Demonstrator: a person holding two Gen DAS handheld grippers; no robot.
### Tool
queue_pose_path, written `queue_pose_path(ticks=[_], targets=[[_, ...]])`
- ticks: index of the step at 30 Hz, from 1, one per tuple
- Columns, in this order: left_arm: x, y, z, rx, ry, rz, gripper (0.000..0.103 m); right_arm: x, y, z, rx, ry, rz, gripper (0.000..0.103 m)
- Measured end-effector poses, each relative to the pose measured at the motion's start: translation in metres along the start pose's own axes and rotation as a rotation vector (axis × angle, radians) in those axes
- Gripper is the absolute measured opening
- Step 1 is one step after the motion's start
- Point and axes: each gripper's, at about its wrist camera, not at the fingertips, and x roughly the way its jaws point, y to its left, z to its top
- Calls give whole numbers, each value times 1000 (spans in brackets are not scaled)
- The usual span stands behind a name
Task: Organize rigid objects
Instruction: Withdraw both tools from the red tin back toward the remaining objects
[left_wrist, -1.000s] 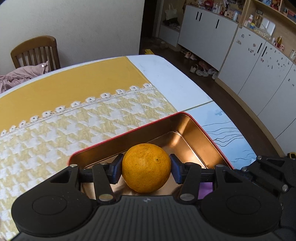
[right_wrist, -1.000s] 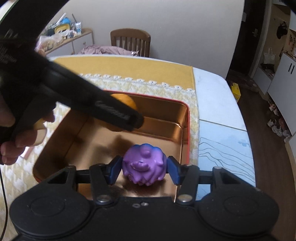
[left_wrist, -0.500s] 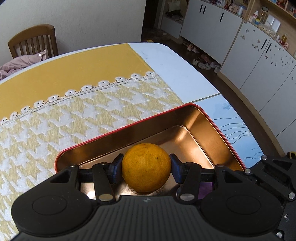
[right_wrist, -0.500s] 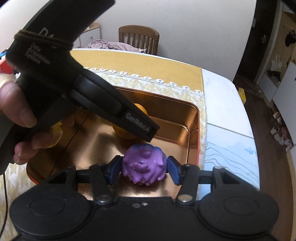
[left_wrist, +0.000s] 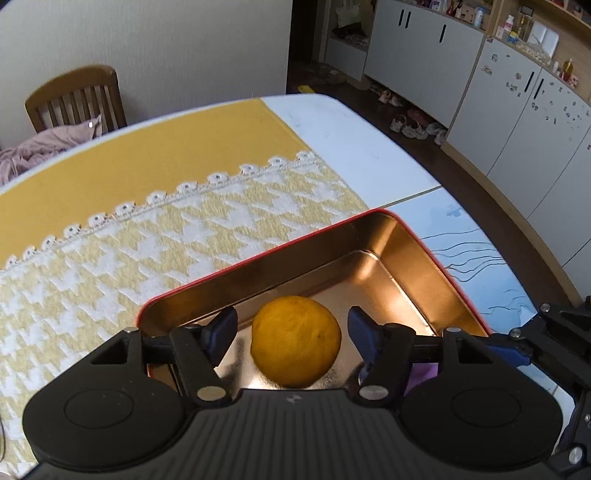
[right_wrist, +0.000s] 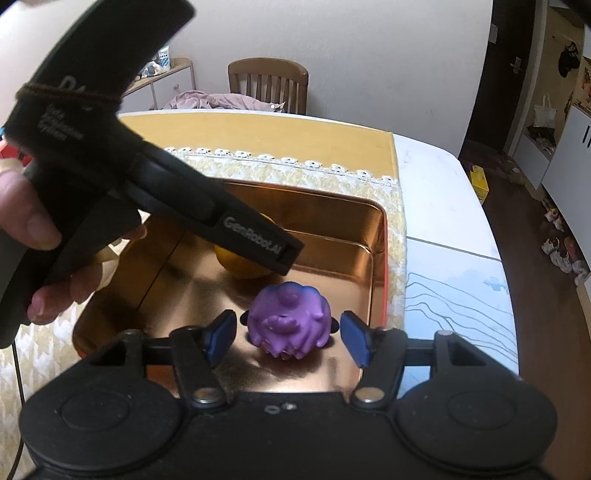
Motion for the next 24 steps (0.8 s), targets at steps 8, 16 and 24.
queue_pose_path(ticks=[8, 16, 24], targets=[[-38, 4, -10, -18, -67, 8, 66, -23, -3, 0, 53, -32, 11, 68], [-82, 13, -32, -13, -118, 9, 66, -50, 1, -2, 95, -72, 33, 76], [-124, 31, -58, -54, -162, -8, 76, -70, 18, -1, 106, -115, 39, 84]])
